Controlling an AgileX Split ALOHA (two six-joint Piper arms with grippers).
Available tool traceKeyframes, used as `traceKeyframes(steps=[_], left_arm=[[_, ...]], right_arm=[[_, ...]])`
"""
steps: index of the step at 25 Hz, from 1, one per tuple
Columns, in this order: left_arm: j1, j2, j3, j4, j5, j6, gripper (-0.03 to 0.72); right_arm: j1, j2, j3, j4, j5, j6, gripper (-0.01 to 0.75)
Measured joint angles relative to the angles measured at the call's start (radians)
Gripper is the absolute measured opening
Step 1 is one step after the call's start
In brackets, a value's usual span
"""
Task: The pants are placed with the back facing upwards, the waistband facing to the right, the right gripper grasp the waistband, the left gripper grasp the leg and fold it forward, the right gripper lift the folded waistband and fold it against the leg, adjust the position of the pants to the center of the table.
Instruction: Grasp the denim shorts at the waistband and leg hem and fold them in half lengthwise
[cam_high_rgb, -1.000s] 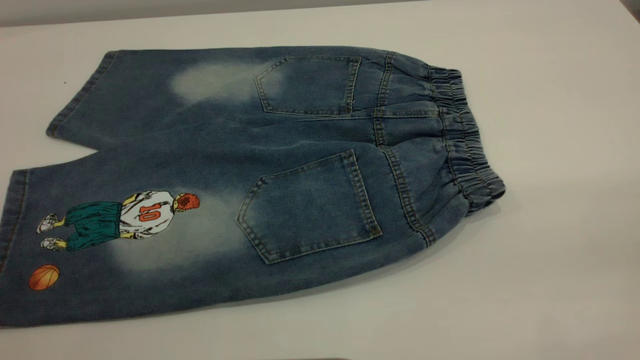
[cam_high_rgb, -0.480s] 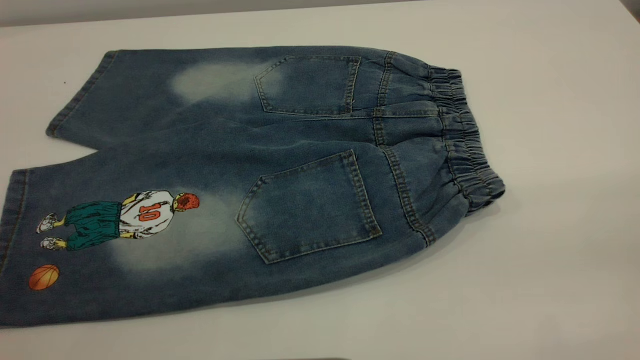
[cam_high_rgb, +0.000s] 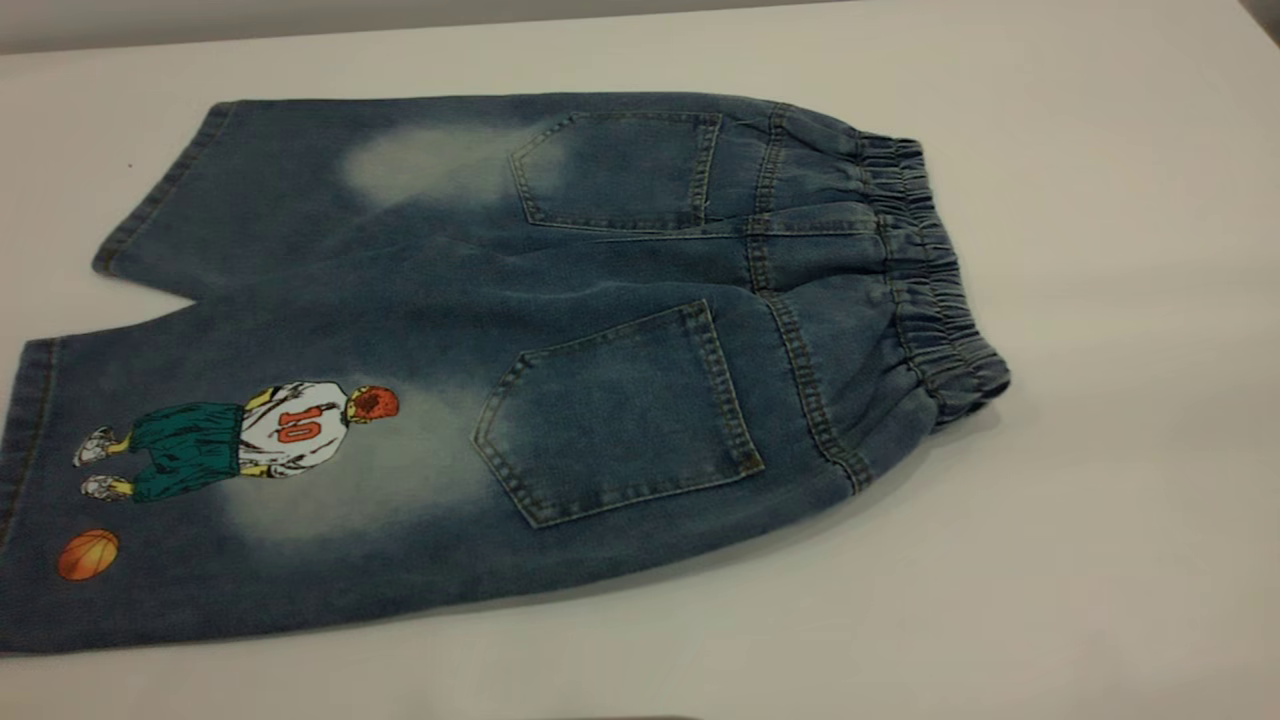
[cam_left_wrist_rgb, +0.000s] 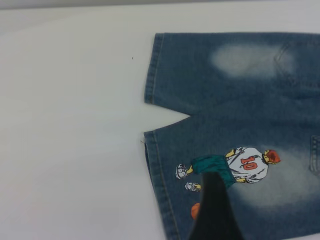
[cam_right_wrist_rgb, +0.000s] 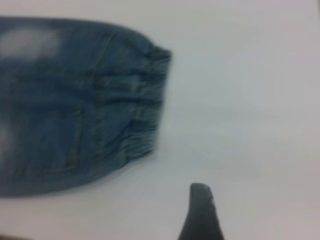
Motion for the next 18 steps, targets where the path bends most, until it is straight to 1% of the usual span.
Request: traceKeyframes(steps=[4,7,9,12,15,18], left_arm=[[0.0,0.226,-0.058,-0.004,-0.059,0.072,0.462],[0.0,0.389,-0.073,-0.046,-0.098,0.161,0.462],[0.0,0.479,-0.075,-0.102,-0.122,0.244,0.467],[0.0,0.613,-0.075,-0.202,-0.157,0.361,0.502],[0.0,0.735,-0.075,-0.32,-0.199,0.468,0.554],[0.0,0.855,-0.076,-0.437,-0.228,0.58,0.574]], right_arm=[[0.0,0.217,-0.001,0.119,-0.087,-0.095,0.468],[0.0,0.376,-0.001,0.21,-0.144,-0.17,0.515],[0.0,0.486,-0.001,0.275,-0.176,-0.225,0.554],[0.0,0.633,-0.001,0.4,-0.23,-0.305,0.602],[0.0,0.792,-0.001,0.544,-0.266,-0.4,0.609],[0.0,0.965,-0.002,0.713,-0.302,-0.536,0.609]])
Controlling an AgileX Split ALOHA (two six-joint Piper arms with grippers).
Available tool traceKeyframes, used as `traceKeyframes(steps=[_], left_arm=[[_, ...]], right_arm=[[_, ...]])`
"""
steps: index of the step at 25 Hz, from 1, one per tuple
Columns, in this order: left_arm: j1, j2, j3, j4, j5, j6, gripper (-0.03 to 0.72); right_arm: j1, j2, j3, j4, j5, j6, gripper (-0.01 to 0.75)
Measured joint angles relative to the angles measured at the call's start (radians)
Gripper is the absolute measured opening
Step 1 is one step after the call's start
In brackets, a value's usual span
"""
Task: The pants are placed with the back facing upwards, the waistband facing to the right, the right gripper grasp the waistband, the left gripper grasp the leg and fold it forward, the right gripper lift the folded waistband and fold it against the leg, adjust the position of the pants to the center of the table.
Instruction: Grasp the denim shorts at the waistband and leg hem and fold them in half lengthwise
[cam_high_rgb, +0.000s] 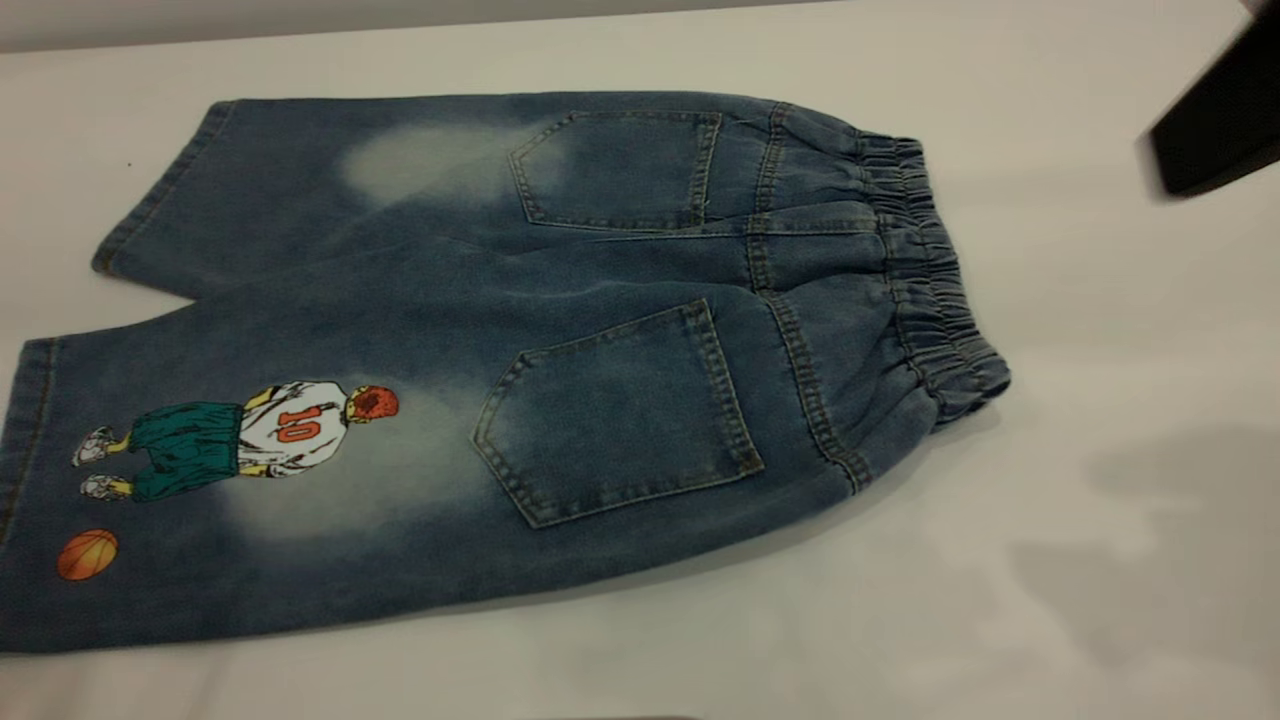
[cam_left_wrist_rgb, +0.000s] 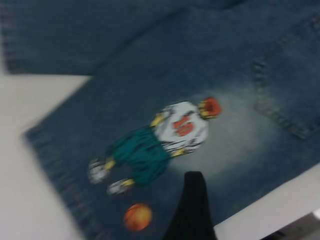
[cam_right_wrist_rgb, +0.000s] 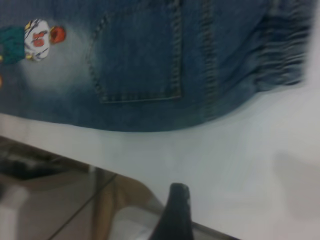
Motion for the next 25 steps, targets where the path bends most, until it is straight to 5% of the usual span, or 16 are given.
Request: traceKeyframes(steps=[9,18,25], left_arm=[[-0.007,0.266,0.0,-0.203,-0.085,0.185,0.579],[-0.142,0.374,-0.004,-0.212,-0.152,0.215,0.579],[-0.152,0.384,-0.007,-0.212,-0.159,0.215,0.579]], right_arm=[[0.0,0.45,-0.032,0.494,-0.028,-0.446,0.601],[0.0,0.698,-0.13,0.551,0.011,-0.514,0.594],[0.0,0.81,-0.198,0.555,0.012,-0.544,0.594]])
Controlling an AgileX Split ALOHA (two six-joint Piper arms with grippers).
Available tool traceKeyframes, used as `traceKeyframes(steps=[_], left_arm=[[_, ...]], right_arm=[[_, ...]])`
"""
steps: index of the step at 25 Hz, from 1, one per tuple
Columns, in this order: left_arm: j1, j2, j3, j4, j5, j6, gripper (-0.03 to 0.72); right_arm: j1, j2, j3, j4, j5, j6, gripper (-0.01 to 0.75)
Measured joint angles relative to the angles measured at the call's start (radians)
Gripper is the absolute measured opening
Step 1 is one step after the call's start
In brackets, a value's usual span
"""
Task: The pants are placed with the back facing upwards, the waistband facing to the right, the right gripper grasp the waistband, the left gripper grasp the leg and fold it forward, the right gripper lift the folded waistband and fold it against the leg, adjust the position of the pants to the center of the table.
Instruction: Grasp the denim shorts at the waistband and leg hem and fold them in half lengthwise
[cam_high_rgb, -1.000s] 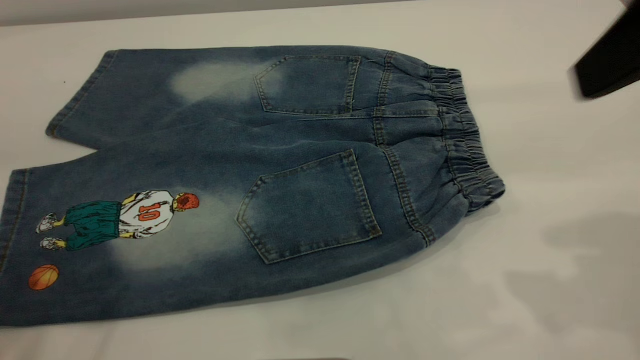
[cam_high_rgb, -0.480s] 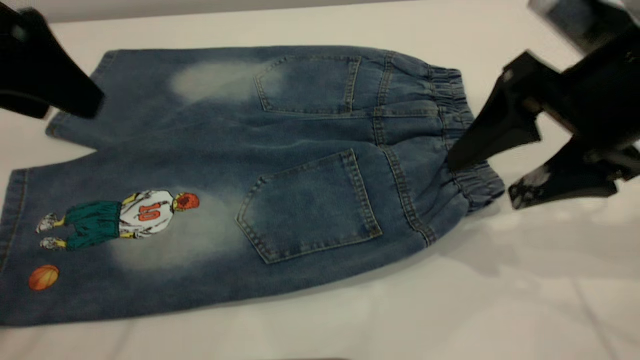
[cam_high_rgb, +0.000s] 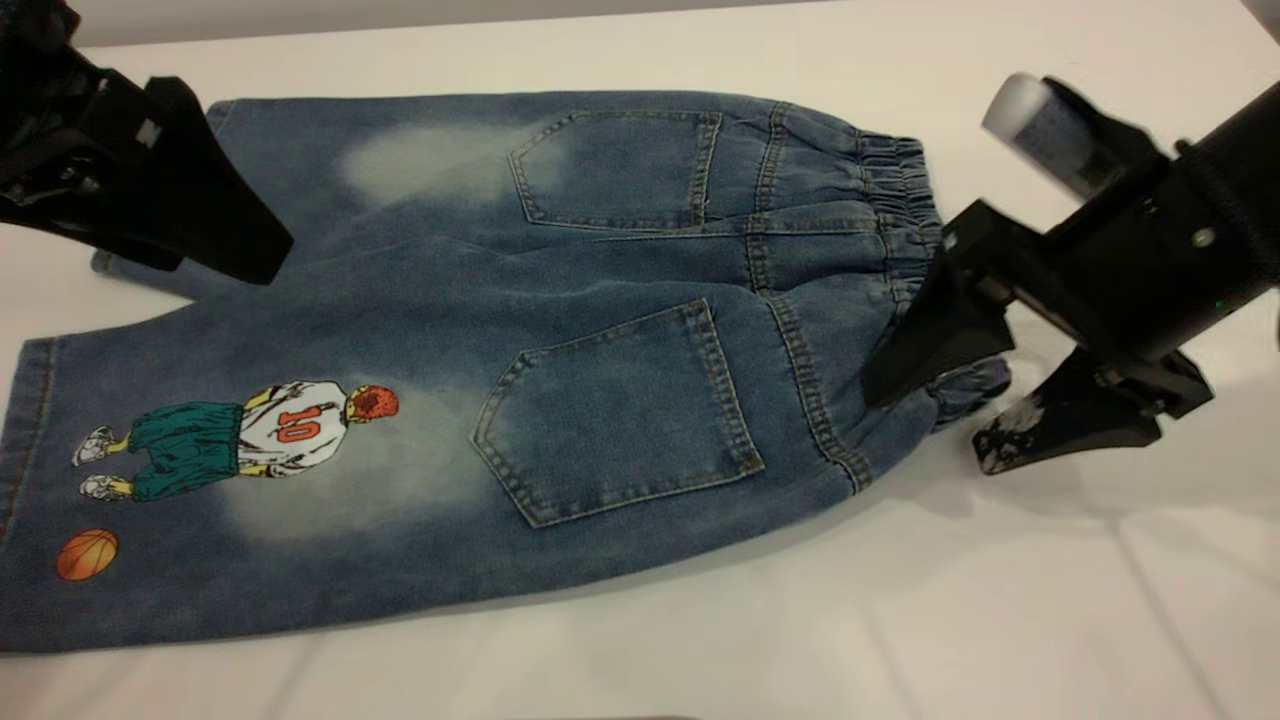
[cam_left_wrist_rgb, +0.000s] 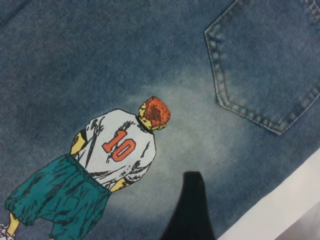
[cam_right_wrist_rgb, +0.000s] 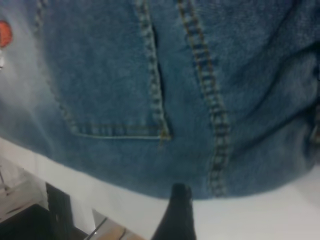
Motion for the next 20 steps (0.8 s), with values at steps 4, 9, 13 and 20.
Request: traceKeyframes(steps=[4,9,13,20], left_arm=[[0.0,0.001,0.0,0.0,0.0,0.0,0.579],[0.0,0.001,0.0,0.0,0.0,0.001,0.579],[0.0,0.001,0.0,0.0,0.0,0.001,0.579],[0.0,0.001,0.0,0.0,-0.004,0.003,0.579]], right_arm=[[0.0,0.015,-0.023,0.003,-0.019,-0.014,0.594],[-0.002,0.015,-0.027,0.009,-0.086,-0.023,0.594],[-0.024,0.015,-0.027,0.01,-0.095,-0.048,0.594],[-0.045,0.016,-0.028,0.021,-0.073,-0.101,0.594]])
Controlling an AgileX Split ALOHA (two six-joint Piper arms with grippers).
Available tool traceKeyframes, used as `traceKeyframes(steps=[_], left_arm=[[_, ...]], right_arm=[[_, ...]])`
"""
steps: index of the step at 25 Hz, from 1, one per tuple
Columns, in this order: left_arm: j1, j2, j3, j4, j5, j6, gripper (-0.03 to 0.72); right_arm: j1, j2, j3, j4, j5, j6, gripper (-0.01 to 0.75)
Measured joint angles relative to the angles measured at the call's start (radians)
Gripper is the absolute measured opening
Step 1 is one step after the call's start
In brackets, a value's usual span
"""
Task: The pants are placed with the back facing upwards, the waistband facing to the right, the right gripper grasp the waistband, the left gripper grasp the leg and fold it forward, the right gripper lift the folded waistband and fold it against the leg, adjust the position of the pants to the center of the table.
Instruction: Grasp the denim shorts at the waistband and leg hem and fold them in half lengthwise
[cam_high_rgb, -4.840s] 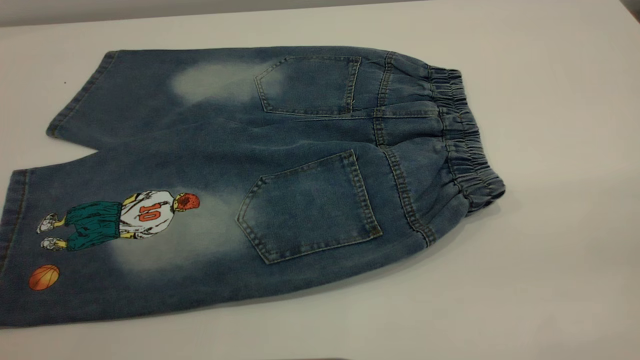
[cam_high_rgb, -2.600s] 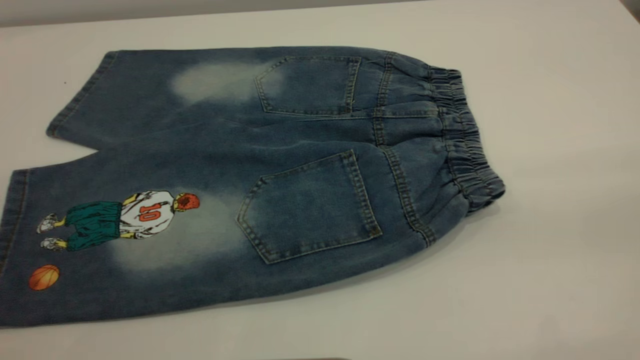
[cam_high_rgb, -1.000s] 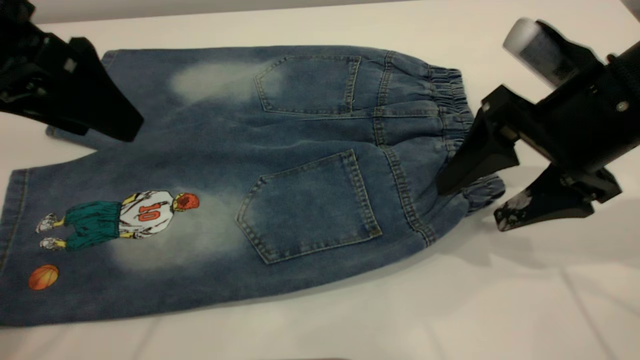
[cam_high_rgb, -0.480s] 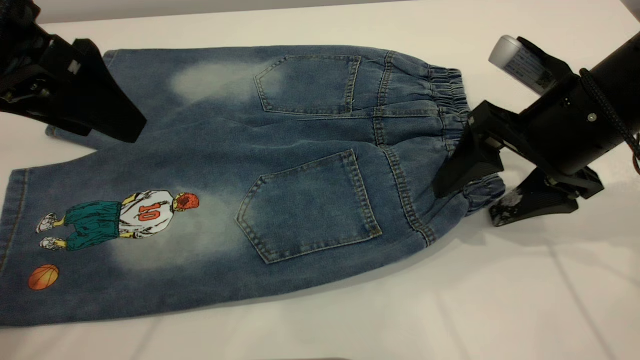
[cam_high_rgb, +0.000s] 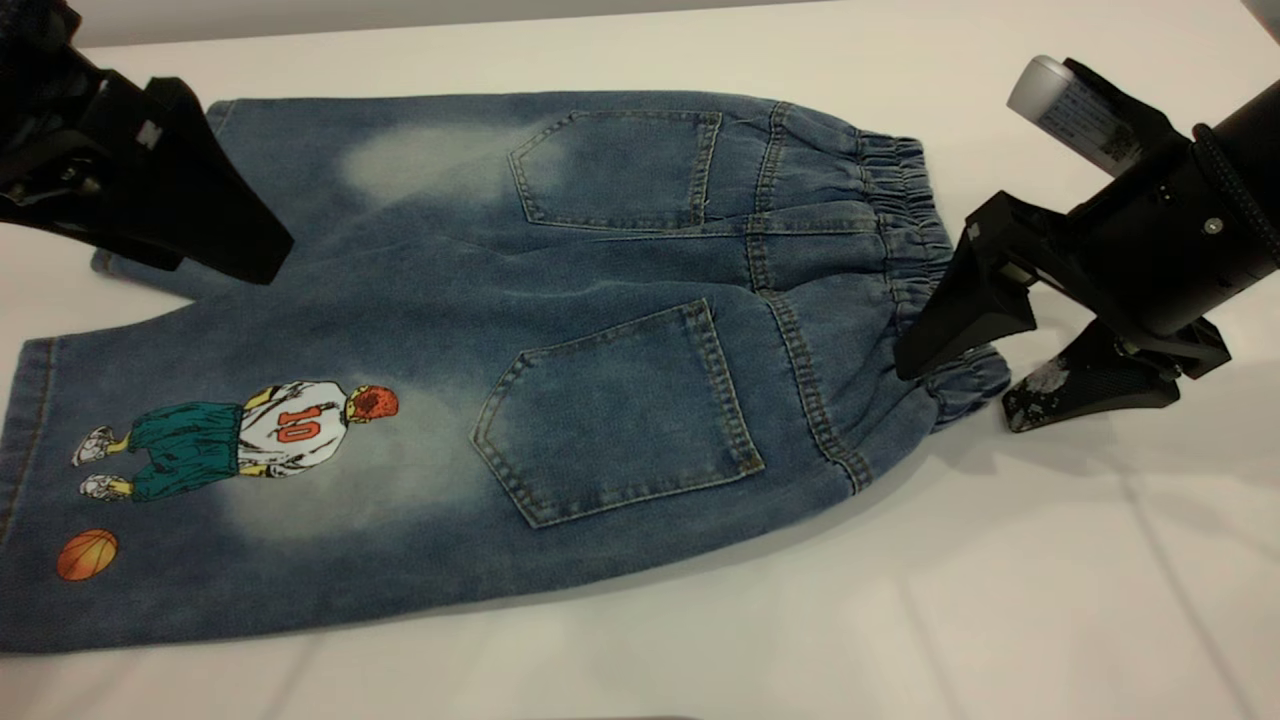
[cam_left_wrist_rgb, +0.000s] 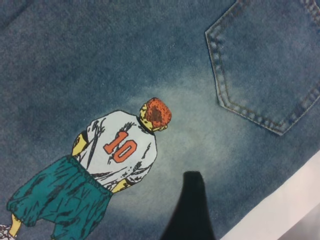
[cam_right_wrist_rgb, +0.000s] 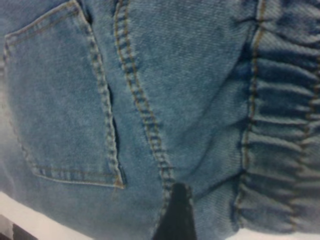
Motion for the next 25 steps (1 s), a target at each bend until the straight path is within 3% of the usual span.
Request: traceKeyframes(steps=[9,25], left_arm=[[0.0,0.0,0.0,0.0,-0.003,0.0,0.579],[0.0,0.0,0.0,0.0,-0.008,0.0,0.579]], right_arm=[[-0.001,0.037,-0.056,-0.003,0.066,-0.012,0.594],[-0.001,0.042,-0.06,-0.072,0.05,0.072,0.594]])
